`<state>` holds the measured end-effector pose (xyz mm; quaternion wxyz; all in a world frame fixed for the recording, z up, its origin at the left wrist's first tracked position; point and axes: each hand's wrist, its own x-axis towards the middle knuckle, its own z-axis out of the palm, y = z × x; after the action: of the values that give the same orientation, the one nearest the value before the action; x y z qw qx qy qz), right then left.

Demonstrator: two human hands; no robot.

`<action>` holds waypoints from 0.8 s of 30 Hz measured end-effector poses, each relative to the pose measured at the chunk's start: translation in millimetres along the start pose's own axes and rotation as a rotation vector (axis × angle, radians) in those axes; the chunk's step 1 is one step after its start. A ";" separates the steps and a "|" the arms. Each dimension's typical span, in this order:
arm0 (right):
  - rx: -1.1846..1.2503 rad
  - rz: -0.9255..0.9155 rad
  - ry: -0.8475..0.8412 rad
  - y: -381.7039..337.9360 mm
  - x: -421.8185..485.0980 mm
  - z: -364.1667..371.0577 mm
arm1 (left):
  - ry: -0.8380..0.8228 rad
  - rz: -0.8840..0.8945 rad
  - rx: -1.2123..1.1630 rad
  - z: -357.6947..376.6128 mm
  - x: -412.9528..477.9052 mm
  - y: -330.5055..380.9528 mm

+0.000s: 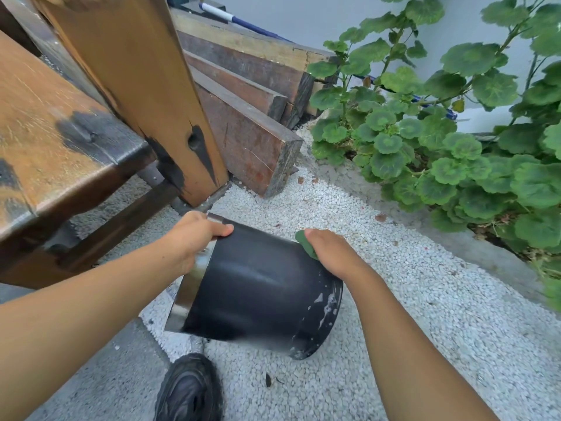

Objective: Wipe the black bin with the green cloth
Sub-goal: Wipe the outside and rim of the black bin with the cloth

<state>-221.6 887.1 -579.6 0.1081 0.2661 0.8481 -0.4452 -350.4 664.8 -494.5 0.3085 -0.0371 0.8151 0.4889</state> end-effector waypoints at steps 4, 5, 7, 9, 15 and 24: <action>0.133 -0.044 0.111 8.0 -18.8 10.1 | 0.010 -0.036 -0.004 0.1 4.4 6.5; 0.122 -0.071 0.122 9.7 -23.9 14.0 | 0.009 -0.047 -0.009 -0.2 5.5 7.6; 0.087 -0.107 0.171 12.3 -33.7 22.0 | 0.010 -0.052 -0.005 0.4 5.4 8.0; 0.069 -0.109 0.231 14.4 -41.6 27.7 | -0.001 -0.060 -0.003 2.5 5.9 9.9; 0.183 -0.146 0.465 15.3 -76.8 57.4 | 0.069 -0.105 0.004 10.9 13.8 17.6; 0.244 0.056 0.697 10.8 -92.7 72.5 | 0.019 -0.103 0.032 10.3 30.3 20.0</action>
<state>-142.2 800.3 -590.2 -0.2078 0.4358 0.7670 -0.4226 -377.3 691.0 -498.7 0.3260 -0.0789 0.8228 0.4588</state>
